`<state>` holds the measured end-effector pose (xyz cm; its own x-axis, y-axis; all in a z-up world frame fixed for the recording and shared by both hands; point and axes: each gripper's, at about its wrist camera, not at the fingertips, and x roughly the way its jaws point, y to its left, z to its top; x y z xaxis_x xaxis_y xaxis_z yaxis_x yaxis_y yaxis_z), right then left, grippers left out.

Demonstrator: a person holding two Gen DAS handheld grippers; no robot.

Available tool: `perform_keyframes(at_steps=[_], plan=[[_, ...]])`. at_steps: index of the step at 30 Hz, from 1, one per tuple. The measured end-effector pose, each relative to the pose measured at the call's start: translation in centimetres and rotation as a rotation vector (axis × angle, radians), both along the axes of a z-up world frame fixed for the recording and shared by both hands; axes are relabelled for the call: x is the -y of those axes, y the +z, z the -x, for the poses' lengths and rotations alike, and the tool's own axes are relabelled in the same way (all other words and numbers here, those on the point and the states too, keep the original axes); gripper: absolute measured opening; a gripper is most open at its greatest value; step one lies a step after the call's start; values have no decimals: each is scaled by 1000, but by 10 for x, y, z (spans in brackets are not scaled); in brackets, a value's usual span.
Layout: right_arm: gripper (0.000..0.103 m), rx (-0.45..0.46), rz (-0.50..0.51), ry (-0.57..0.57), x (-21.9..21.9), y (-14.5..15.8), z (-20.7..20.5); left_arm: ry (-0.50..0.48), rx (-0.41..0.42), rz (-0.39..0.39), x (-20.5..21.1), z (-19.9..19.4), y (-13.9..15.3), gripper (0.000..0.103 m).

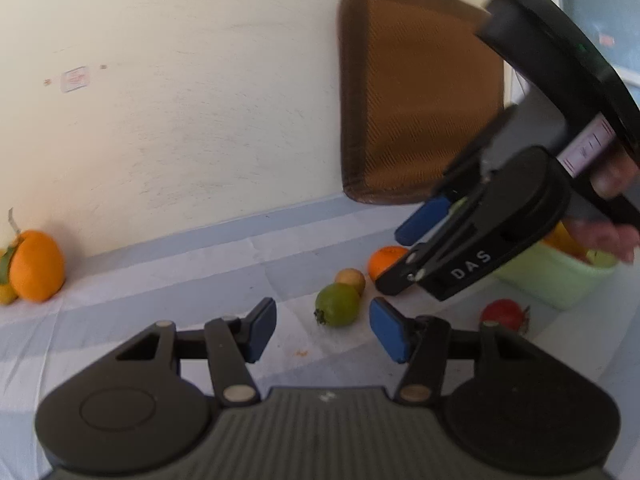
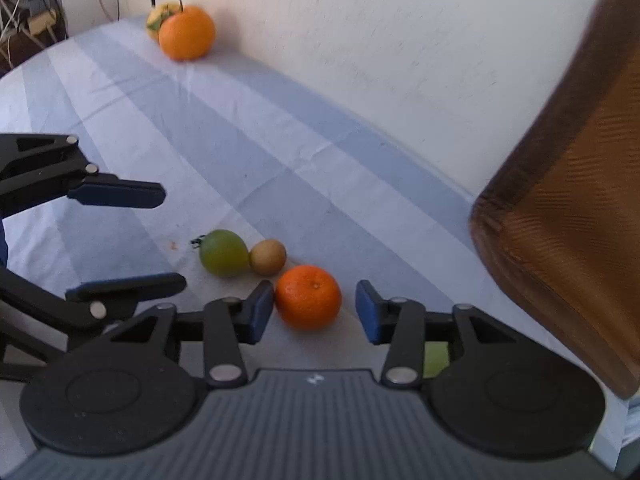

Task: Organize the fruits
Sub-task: 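Grasp another green lime with the left tool while the right tool grasps a tangerine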

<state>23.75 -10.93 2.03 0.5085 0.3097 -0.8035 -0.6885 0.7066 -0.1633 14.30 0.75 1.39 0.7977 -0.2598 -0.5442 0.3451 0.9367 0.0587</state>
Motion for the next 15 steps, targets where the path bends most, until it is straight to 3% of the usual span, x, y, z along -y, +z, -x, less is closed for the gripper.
perform_keyframes(at_steps=[3,5,7,11,15], plan=[[47,-17,19,15,-6,-6,-9,-9,-27,-22,8,-14,-5,52],[40,-48,-6,20,-2,-6,-9,-19,-59,-20,11,-26,-7,45],[39,-43,-18,8,3,-5,-8,-27,-90,-25,15,-36,-9,32],[39,26,-93,-39,18,9,7,-23,-99,-21,16,-32,-11,28],[39,125,-218,-60,35,29,51,-23,-93,19,7,-5,-7,28]])
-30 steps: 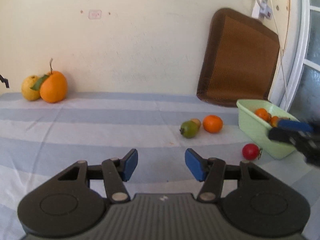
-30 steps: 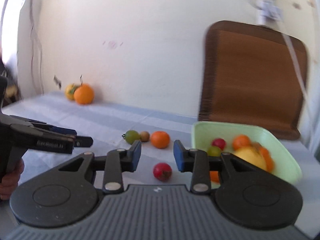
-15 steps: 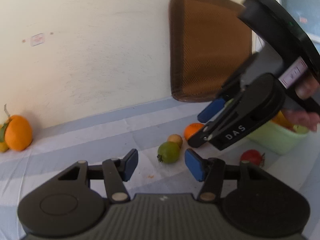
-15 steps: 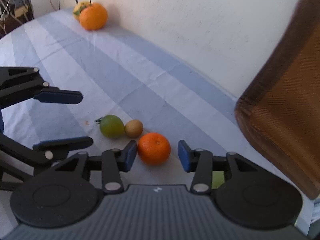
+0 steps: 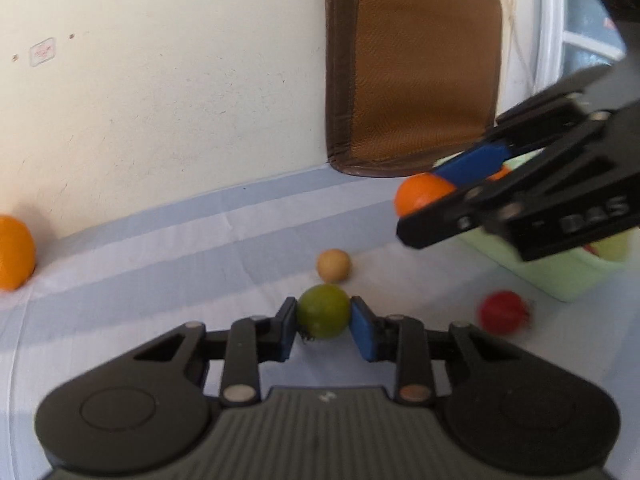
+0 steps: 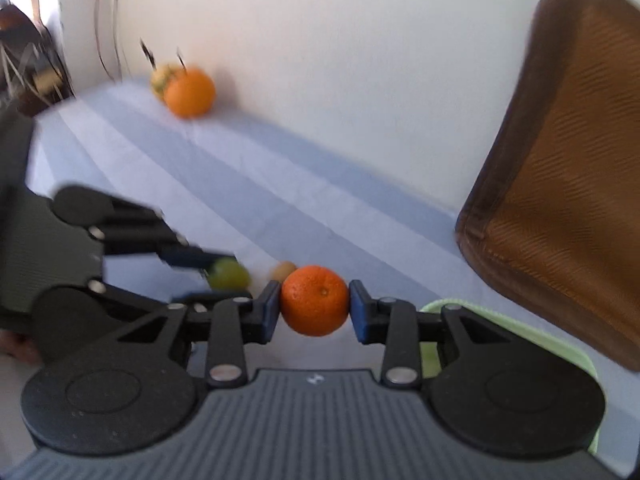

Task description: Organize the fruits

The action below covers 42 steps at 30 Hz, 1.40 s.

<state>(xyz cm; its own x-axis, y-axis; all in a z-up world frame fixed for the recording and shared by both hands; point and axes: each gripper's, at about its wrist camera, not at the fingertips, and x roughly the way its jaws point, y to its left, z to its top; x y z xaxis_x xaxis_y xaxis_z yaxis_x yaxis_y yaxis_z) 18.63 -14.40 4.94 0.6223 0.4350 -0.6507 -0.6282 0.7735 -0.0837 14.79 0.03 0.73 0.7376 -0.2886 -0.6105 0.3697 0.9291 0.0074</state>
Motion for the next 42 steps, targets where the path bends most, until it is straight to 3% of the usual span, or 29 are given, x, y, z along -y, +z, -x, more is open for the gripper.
perform_keyframes(at_steps=[5,12,18,27,42], plan=[[39,89,-136,8,13,-9,80,3,34,74,-9,57,9,28],[39,62,-252,-125,39,-57,150,-6,30,105,-3,111,4,29],[40,51,-278,-199,51,-66,157,-9,18,79,10,123,-4,29],[45,107,-207,-166,38,-79,168,26,7,84,6,127,-7,30],[46,97,-229,-171,41,-79,169,28,10,101,5,126,-8,30]])
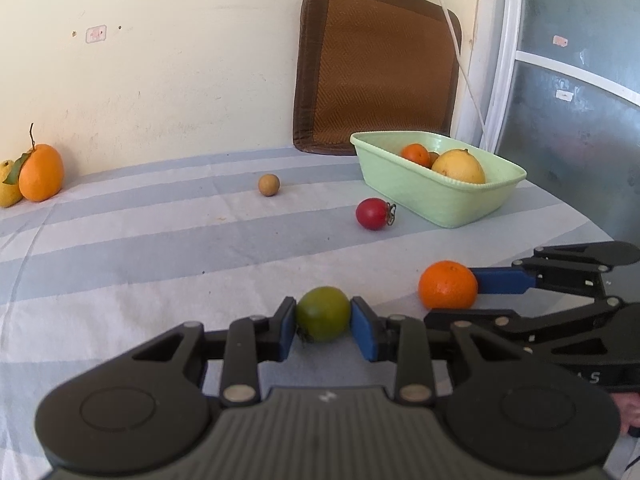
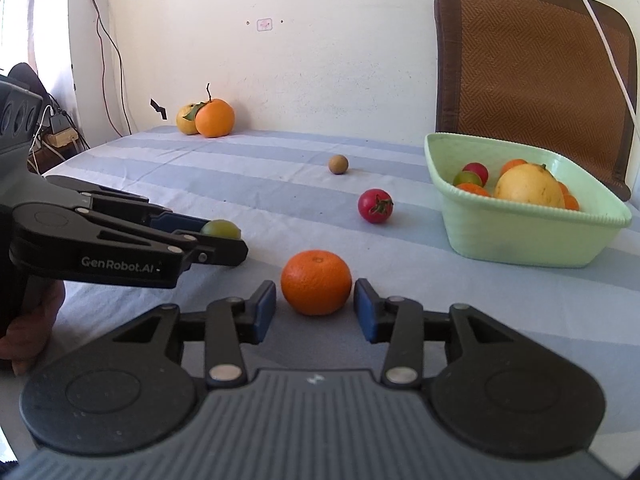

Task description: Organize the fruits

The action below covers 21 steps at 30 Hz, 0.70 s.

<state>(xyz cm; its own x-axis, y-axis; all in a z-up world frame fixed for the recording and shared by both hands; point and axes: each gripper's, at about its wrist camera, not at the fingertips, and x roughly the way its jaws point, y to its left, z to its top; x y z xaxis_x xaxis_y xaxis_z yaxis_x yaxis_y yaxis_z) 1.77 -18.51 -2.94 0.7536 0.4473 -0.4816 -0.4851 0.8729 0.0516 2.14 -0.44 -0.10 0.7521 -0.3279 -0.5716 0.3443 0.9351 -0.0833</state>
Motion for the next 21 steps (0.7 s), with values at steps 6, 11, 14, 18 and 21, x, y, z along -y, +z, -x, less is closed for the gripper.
perform_keyframes(at_steps=[6,11,14,18,21], plan=[[46,-8,-25,-4,3,0,-1,-6,-3,-4,1,-2,1,35],[46,-9,-37,-8,6,0,0,-7,5,-30,5,-1,0,36],[46,-8,-33,-9,5,1,0,-7,6,-28,5,0,0,34],[45,-5,-23,-11,4,0,1,-8,5,-20,3,-1,0,30],[39,3,-6,-18,1,1,2,-10,5,-17,2,-1,0,30]])
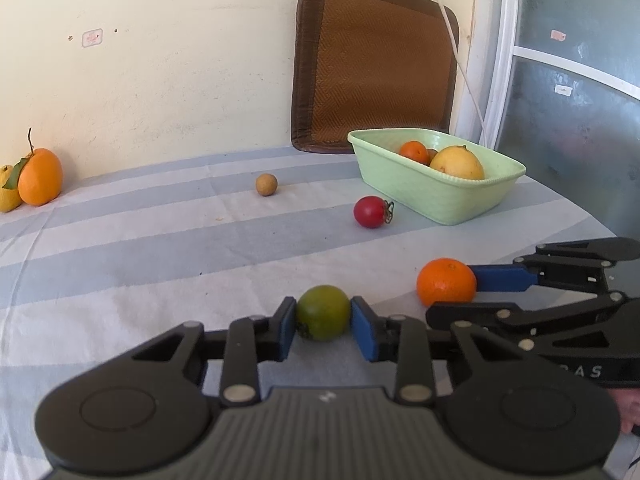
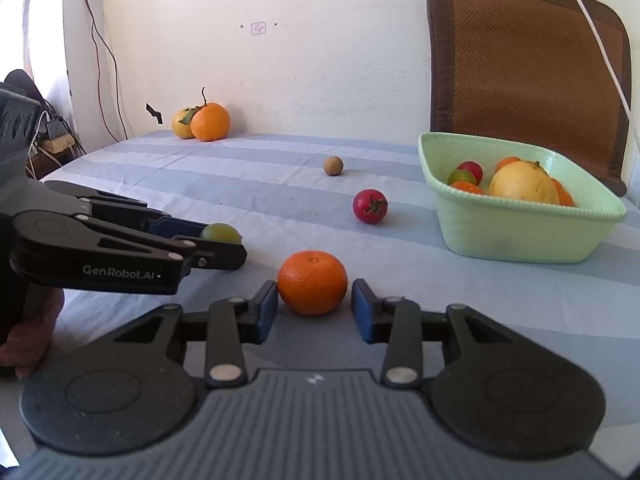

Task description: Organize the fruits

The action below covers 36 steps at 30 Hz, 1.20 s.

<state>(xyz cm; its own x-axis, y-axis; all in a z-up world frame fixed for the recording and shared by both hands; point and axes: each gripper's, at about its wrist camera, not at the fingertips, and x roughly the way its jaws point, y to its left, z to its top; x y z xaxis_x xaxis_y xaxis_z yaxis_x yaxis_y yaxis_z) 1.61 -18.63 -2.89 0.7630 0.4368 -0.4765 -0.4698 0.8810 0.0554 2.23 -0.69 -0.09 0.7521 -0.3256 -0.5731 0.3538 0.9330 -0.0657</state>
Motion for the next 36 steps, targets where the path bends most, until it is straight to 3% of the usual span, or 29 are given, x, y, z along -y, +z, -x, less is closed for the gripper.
perform_keyframes(at_steps=[36], plan=[[38,8,-47,-50,9,2,1,-18,-1,23,-7,-2,0,29]])
